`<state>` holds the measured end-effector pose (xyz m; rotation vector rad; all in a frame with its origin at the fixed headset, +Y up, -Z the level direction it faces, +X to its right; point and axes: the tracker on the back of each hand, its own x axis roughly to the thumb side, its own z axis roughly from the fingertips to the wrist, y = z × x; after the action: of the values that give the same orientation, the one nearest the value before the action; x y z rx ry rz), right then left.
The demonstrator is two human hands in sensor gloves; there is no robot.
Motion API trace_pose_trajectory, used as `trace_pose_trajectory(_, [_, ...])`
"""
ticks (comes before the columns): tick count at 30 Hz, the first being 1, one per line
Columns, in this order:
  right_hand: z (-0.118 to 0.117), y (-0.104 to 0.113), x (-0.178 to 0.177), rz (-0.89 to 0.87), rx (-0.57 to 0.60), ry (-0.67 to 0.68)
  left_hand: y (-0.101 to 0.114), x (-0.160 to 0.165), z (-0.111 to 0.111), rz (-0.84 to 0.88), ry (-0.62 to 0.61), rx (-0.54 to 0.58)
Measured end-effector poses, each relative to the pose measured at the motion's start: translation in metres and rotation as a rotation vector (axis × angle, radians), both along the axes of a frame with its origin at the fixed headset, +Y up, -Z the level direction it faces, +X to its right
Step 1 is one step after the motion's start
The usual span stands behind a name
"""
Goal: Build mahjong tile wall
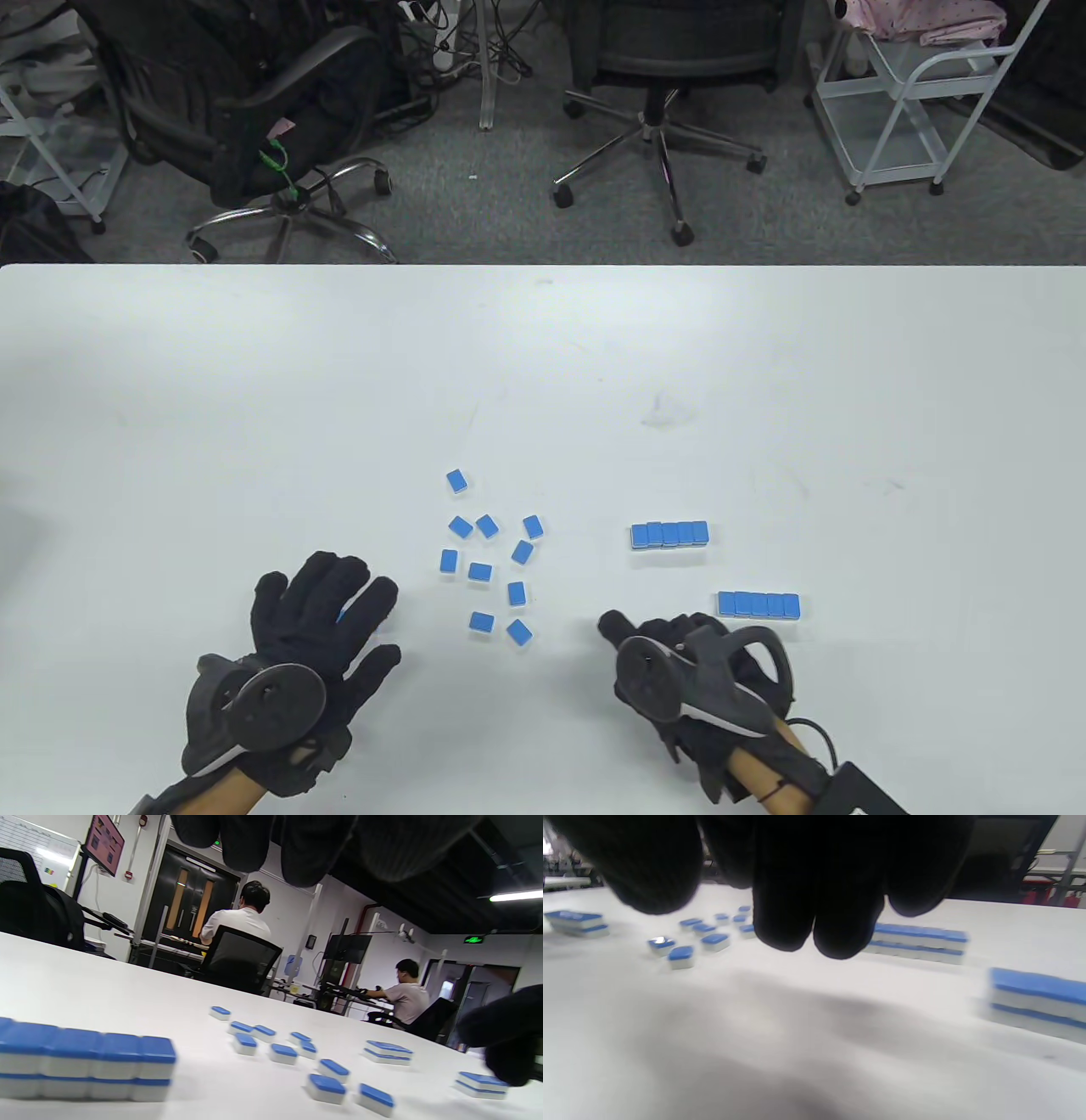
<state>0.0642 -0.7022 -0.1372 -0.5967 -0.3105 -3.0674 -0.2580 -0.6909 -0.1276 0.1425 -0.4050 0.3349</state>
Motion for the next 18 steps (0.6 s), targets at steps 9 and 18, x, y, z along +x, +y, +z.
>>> trace_pose_trajectory(9, [-0.016,-0.036,-0.082,0.148,0.013,0.028,0.001,-0.003,-0.002,-0.041,0.028,0.026])
trace_pose_trajectory(18, [-0.027,-0.045,-0.096,0.189,0.113,-0.043,-0.001,-0.009,-0.006,-0.001,0.036,-0.006])
